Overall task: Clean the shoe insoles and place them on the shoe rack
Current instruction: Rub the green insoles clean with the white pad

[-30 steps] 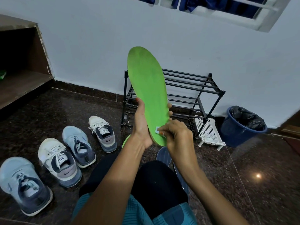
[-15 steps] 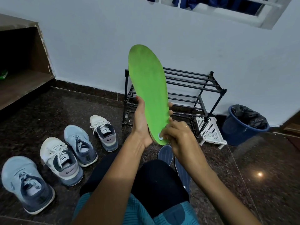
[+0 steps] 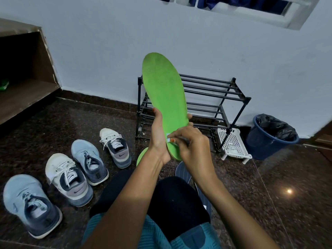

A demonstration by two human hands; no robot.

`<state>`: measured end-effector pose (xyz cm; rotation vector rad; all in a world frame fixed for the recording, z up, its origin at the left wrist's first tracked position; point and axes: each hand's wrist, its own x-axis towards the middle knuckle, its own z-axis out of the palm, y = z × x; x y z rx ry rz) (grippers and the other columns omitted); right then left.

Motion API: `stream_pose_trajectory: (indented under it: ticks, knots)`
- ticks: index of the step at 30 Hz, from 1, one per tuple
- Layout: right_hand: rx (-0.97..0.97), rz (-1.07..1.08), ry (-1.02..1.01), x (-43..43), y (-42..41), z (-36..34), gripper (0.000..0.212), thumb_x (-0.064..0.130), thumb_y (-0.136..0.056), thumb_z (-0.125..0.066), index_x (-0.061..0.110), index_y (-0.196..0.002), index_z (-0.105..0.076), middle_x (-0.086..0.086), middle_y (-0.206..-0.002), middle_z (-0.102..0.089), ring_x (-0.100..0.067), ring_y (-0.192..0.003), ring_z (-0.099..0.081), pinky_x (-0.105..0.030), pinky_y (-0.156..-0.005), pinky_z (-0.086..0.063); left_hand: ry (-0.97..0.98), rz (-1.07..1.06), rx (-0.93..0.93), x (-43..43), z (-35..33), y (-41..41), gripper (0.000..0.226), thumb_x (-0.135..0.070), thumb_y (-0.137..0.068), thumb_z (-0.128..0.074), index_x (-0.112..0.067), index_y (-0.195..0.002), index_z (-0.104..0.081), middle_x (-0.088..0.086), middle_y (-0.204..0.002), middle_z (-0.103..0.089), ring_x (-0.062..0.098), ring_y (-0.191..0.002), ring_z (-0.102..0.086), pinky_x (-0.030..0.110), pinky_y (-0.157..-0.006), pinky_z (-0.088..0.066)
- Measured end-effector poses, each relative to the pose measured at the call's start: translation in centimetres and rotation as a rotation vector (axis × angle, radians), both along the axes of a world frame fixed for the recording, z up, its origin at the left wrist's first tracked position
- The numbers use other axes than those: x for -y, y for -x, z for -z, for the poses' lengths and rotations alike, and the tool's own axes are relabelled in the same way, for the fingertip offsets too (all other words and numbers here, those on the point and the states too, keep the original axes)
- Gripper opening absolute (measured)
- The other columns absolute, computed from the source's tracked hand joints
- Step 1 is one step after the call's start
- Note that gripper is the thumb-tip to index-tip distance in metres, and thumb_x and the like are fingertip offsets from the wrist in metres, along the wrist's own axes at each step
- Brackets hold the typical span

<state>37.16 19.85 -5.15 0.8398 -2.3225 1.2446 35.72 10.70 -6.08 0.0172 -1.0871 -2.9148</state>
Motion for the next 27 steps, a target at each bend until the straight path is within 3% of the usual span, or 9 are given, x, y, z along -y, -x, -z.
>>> stream_pose_trajectory:
  ticks: [8, 12, 19, 27]
  knots:
    - [0.003, -0.124, -0.073, -0.9, -0.8, 0.3, 0.012, 0.002, -0.07, -0.061, 0.007, -0.073, -0.072, -0.005, -0.073, -0.066, -0.009, -0.078, -0.052, -0.01, -0.075, -0.037, -0.087, 0.015, -0.015, 0.4, -0.2, -0.1, 0.081, -0.069, -0.092, -0.015, -0.004, -0.103, -0.063, 0.01, -0.087, -0.067, 0.019, -0.069, -0.059, 0.029, -0.061, -0.051]
    - [-0.01, -0.097, -0.109, -1.3, -1.5, 0.7, 0.012, 0.004, -0.07, -0.061, 0.011, -0.073, -0.072, -0.002, -0.073, -0.066, -0.006, -0.073, -0.051, -0.008, -0.071, -0.036, -0.097, 0.038, -0.041, 0.4, -0.2, -0.2, 0.088, -0.071, -0.09, -0.015, -0.006, -0.087, -0.074, 0.01, -0.085, -0.066, 0.018, -0.067, -0.059, 0.029, -0.06, -0.05]
    - [-0.04, 0.069, -0.072, -0.6, -0.2, 0.7, 0.016, -0.009, -0.072, -0.066, 0.006, -0.075, -0.07, -0.004, -0.078, -0.064, -0.022, -0.077, -0.056, -0.004, -0.074, -0.034, -0.074, 0.027, -0.024, 0.4, -0.2, -0.1, 0.08, -0.068, -0.092, -0.013, -0.006, -0.104, -0.062, 0.01, -0.085, -0.068, 0.019, -0.069, -0.062, 0.028, -0.064, -0.052]
    - [0.018, -0.066, -0.082, -1.3, -1.7, 0.9, 0.017, -0.004, -0.069, -0.065, 0.01, -0.074, -0.072, 0.008, -0.073, -0.061, -0.009, -0.073, -0.055, -0.009, -0.07, -0.039, -0.107, 0.025, -0.023, 0.4, -0.5, -0.2, 0.083, -0.069, -0.092, -0.014, -0.004, -0.099, -0.065, 0.01, -0.085, -0.066, 0.018, -0.067, -0.057, 0.028, -0.058, -0.048]
